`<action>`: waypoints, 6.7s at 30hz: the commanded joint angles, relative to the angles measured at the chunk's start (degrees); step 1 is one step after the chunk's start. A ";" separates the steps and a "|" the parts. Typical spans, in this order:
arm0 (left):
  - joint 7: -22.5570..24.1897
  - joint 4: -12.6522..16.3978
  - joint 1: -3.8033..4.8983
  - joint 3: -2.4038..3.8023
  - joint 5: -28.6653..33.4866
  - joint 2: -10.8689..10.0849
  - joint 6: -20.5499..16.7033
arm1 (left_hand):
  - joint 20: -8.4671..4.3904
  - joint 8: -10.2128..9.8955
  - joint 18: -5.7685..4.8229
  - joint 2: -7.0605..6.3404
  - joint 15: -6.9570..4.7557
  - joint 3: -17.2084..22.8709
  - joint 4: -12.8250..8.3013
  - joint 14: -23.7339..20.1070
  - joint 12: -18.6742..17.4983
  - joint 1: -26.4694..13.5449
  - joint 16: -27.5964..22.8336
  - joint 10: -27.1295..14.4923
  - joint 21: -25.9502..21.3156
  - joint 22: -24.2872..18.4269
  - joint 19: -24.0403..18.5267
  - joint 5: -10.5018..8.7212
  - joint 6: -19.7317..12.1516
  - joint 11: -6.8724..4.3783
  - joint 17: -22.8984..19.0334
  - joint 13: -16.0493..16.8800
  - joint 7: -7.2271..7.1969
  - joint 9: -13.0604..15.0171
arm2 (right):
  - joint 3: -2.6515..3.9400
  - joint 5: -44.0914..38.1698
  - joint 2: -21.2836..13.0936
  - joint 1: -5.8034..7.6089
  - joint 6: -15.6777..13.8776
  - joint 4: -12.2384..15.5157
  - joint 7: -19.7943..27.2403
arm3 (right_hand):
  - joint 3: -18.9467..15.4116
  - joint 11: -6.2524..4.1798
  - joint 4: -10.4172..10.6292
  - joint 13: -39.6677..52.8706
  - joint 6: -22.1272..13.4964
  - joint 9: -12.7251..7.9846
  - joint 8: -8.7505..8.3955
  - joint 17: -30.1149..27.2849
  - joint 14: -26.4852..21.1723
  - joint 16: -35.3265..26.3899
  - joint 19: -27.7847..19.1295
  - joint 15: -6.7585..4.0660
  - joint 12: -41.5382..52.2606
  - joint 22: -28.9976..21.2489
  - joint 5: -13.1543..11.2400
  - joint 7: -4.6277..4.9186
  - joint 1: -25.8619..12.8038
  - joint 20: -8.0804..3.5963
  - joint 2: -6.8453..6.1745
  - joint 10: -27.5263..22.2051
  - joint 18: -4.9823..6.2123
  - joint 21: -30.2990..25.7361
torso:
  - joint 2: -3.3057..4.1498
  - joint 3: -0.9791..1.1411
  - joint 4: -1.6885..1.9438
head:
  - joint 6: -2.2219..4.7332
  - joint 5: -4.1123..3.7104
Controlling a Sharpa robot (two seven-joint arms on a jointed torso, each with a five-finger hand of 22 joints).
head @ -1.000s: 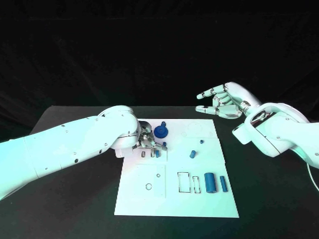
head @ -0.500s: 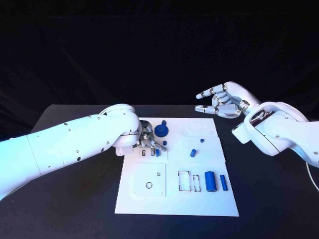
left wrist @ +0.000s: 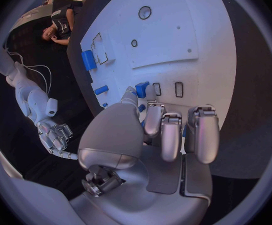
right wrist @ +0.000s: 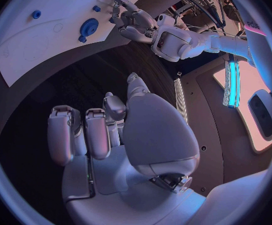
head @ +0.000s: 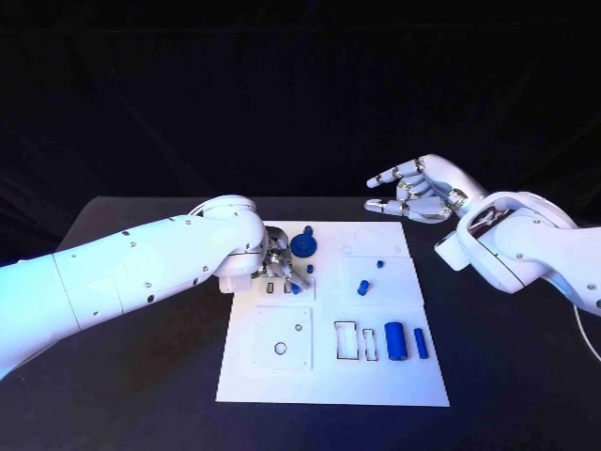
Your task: Assemble the parts on the task board
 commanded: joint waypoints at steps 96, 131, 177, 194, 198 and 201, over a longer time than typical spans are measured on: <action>-1.06 3.60 -2.48 -0.40 -1.99 -3.51 -4.06 | -0.31 0.26 -1.18 -12.93 -0.19 44.97 -7.28 5.98 -0.74 -7.33 0.18 0.78 0.41 10.76 3.71 4.61 -0.94 -0.32 15.09 -0.69 0.23 5.88 | -0.44 -0.12 0.85 -0.68 3.44 -0.90 -0.33 | -2.75 -0.18 0.35 -0.16 0.93 0.29 0.31 1.25 3.16 -0.49 -0.62 -0.44 0.23 2.35 0.44 -0.07 -2.32 0.01 1.19 0.16 0.60 -0.71 | -0.06 0.21 0.38 | -0.80 0.19; -1.98 2.11 -2.44 -0.29 -3.46 -2.17 -2.96 | -1.05 -0.91 -1.37 -12.99 -0.96 38.01 -3.68 5.98 0.10 -18.34 0.18 2.03 0.84 11.67 4.17 4.66 3.96 -1.34 15.09 0.22 -1.06 3.70 | -0.44 -0.41 0.56 -0.65 2.95 -0.19 -0.85 | -3.01 -0.23 0.09 -0.62 1.00 0.33 0.29 0.61 3.03 -0.95 -1.07 -0.49 -0.31 1.73 1.40 -0.11 -2.15 -0.03 1.33 -0.14 0.76 -1.11 | -0.03 0.31 0.39 | -1.07 0.12; -2.28 3.55 -2.35 0.64 -4.58 -4.39 -3.36 | -1.37 -1.07 -1.46 -12.79 -1.24 19.63 2.83 5.98 0.80 -22.34 0.18 3.11 0.97 12.13 4.41 4.38 6.46 -1.70 15.09 1.39 -1.53 0.87 | -0.45 -0.17 0.69 -0.67 2.88 -0.57 -0.73 | -3.60 -0.20 0.20 -1.74 0.92 0.34 0.19 -0.82 2.65 -2.04 -2.21 -0.48 -1.80 0.19 2.31 -0.07 -2.49 -0.05 1.41 -1.05 1.13 -2.11 | -0.07 0.17 0.49 | -1.04 0.03; -2.91 3.35 3.56 4.65 -0.86 -7.02 0.13 | 0.15 -6.01 -0.33 -10.19 0.69 11.74 2.85 5.98 -10.70 -18.31 0.18 -4.43 -2.46 7.77 1.88 4.13 -1.07 0.96 15.09 -10.27 1.69 -2.57 | -0.50 0.31 0.82 -0.81 2.84 -1.72 -0.83 | -3.70 -0.20 0.21 -1.90 0.91 0.34 0.18 -1.00 2.59 -2.20 -2.36 -0.48 -2.01 -0.01 2.33 -0.07 -2.56 -0.06 1.40 -1.18 1.18 -2.25 | -0.12 0.30 0.59 | -0.64 0.01; -2.92 -0.62 4.88 4.68 -0.76 -5.41 1.82 | 0.71 -6.92 -0.28 -9.47 1.10 10.64 2.79 5.98 -11.39 -15.76 0.18 -4.99 -2.61 7.68 1.83 4.20 -1.26 1.37 15.09 -11.22 2.16 -3.73 | -0.51 0.35 0.91 -0.83 2.79 -1.78 -0.91 | -3.76 -0.19 0.21 -1.93 0.91 0.35 0.17 -1.03 2.58 -2.23 -2.35 -0.48 -2.03 -0.01 2.32 -0.07 -2.59 -0.06 1.39 -1.20 1.18 -2.26 | -0.05 0.29 0.67 | -0.47 -0.03; -2.57 -2.55 5.17 4.57 -1.38 -4.41 2.22 | 0.82 -7.04 -0.30 -9.33 1.17 10.31 2.79 5.98 -11.40 -15.05 0.18 -5.04 -2.55 7.80 1.89 4.21 -1.15 1.46 15.09 -11.31 2.19 -4.00 | -0.52 0.35 0.98 -0.83 2.78 -1.82 -0.95 | -3.77 -0.20 0.21 -1.91 0.91 0.35 0.17 -0.98 2.59 -2.21 -2.34 -0.48 -2.00 0.01 2.32 -0.07 -2.59 -0.06 1.40 -1.19 1.17 -2.25 | 0.04 0.20 0.59 | -0.40 0.15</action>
